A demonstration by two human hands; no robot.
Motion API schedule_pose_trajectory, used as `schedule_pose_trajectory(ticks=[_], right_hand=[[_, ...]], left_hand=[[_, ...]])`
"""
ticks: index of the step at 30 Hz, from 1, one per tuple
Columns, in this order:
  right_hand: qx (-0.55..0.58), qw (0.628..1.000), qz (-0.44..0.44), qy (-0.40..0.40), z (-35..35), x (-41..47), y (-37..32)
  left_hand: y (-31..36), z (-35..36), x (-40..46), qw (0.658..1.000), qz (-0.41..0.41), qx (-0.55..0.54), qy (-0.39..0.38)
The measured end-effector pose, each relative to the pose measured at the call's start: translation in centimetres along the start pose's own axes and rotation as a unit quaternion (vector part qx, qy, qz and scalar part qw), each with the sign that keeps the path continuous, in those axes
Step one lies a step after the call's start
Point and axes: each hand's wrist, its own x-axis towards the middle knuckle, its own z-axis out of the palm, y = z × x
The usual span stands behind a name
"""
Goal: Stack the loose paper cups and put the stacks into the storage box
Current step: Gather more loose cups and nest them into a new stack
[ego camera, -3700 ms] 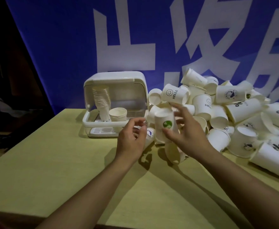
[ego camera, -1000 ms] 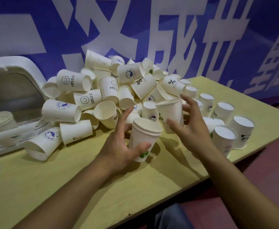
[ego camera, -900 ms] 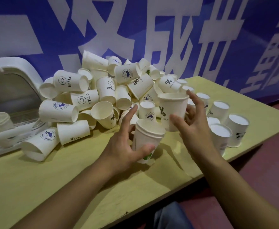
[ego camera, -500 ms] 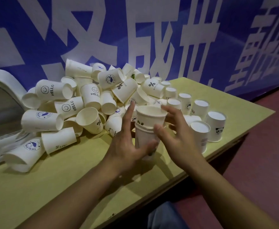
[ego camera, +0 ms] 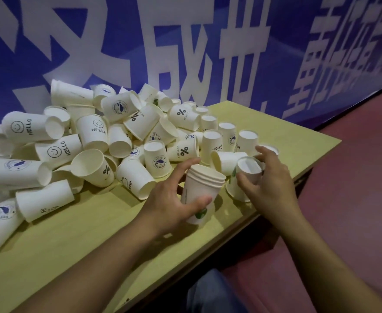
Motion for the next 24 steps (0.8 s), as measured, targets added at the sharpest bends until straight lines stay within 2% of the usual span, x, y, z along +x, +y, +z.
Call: schedule_pose_trajectory(ticks=[3,5,8,11,16,20,24], right_hand=[[0.136,0.987,-0.02,0.084,-1.1,-0.2,-1.0],[0.203,0.974,-0.037,0.093,-1.3,-0.3,-2.0],[0.254,0.965,-0.061,0.04,-0.5,-0.9,-3.3],[0.315,0.949,-0.016,-0.031,1.0,-1.6,-3.9],[0.378,0.924,0.018,-0.049,2.2,-1.9,-4.7],[0.35,0.927,-0.009,-0.138,2.5,-1.5,-4.2],[0.24,0.959,-0.085,-0.121,2.5,-1.2,-3.5]], left_hand=[[0.1,0.0,0.2,1.0,-0.008,-0.013,-0.011],[0.1,0.0,0.2,1.0,-0.009,-0.022,-0.019],[0.3,0.2,0.0,0.999,-0.007,-0.033,-0.035],[0.5,0.2,-0.1,0.999,-0.004,-0.047,-0.023],[-0.1,0.4,-0.2,0.998,0.005,-0.05,-0.035],[-1.2,0.3,-0.2,0.997,-0.003,-0.078,-0.012],[-1.0,-0.3,-0.4,0.997,-0.004,-0.077,0.031]])
